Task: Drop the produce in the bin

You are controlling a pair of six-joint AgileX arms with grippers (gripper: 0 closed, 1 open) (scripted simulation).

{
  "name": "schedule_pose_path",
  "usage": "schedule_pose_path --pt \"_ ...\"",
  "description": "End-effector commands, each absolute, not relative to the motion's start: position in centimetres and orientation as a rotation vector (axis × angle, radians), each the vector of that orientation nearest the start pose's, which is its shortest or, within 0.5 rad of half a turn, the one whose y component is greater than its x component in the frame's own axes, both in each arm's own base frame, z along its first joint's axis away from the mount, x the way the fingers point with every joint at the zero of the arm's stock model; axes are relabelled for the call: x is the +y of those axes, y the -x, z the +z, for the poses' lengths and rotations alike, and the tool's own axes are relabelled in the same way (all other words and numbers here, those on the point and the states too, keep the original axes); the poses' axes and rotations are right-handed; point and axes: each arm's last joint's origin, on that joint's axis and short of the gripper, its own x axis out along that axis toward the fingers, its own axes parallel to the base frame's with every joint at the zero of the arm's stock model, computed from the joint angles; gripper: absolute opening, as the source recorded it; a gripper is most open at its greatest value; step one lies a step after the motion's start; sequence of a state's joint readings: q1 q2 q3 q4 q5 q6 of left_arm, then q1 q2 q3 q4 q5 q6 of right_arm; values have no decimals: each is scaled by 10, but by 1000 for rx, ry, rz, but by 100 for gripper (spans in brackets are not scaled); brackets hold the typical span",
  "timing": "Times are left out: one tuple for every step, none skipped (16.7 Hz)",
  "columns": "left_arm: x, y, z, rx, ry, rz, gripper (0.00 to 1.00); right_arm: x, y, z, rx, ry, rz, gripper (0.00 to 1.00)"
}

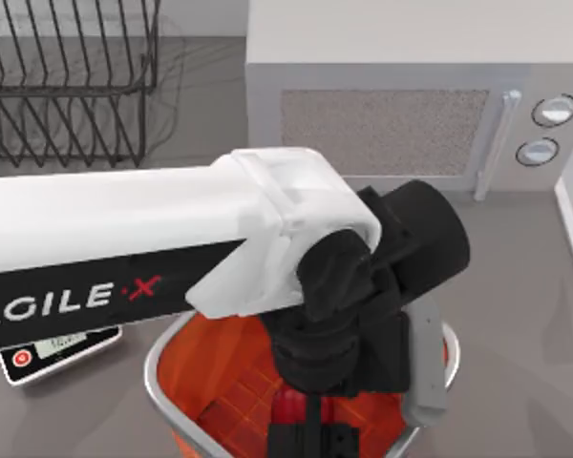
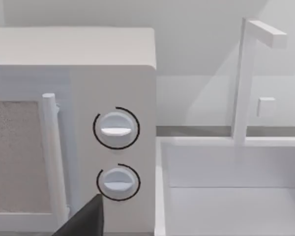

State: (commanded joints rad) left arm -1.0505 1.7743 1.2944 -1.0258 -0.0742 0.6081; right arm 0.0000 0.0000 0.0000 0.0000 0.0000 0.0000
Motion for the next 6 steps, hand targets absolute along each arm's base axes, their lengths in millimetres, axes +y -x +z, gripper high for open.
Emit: schedule_pose_path --pt "-284 -169 200 1086 -1302 -1202 100 -1 -106 160 0 0 0 100" --pt "-284 -169 200 1086 -1302 -1202 100 -1 -106 160 0 0 0 100" --pt "-284 -169 200 1086 -1302 -1202 100 -1 -106 160 0 0 0 100" --pt "-284 -169 200 1086 -1302 -1202 100 -1 -106 160 0 0 0 100" --pt "-284 -169 200 1086 -1302 -1202 100 -1 -106 160 0 0 0 100" --pt "-284 -169 200 1086 -1302 -1202 100 -1 -106 160 0 0 0 100"
